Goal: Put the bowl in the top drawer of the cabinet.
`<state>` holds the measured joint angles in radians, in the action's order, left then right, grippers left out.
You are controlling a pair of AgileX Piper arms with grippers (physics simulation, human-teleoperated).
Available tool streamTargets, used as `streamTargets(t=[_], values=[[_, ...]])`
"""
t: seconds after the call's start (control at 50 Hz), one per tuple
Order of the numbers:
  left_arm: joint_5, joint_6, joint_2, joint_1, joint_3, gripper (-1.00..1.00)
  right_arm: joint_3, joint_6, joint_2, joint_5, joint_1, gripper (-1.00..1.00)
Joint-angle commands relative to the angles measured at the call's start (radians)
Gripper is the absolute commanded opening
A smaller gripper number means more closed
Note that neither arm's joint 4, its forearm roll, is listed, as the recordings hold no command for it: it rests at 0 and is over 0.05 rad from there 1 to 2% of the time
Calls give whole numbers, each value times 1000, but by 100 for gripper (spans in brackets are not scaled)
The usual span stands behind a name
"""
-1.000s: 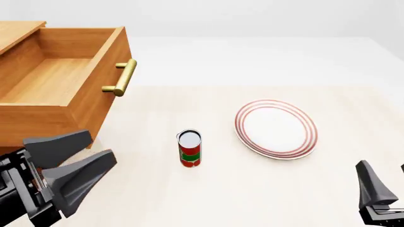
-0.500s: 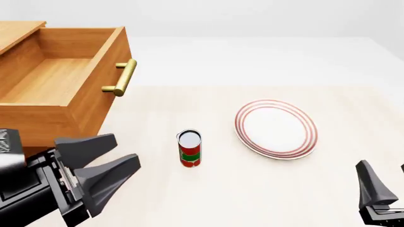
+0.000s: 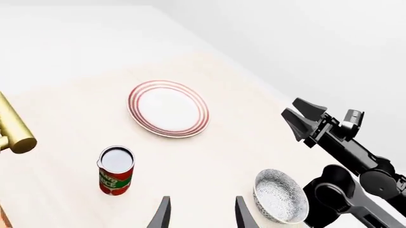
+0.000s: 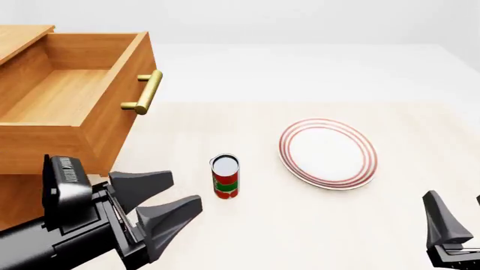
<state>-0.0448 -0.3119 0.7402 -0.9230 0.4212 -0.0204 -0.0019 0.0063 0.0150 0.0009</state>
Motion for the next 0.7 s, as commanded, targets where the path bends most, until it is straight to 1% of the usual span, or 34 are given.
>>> streamTargets(t=[0.02,0.5,0.7], values=[[-43,-25,82,-34,8,100,0,0,0,0,0,100],[-123,-73,233,-105,56,100,0,0,0,0,0,100],[-155,-92,291,-119,70,100,0,0,0,0,0,100]])
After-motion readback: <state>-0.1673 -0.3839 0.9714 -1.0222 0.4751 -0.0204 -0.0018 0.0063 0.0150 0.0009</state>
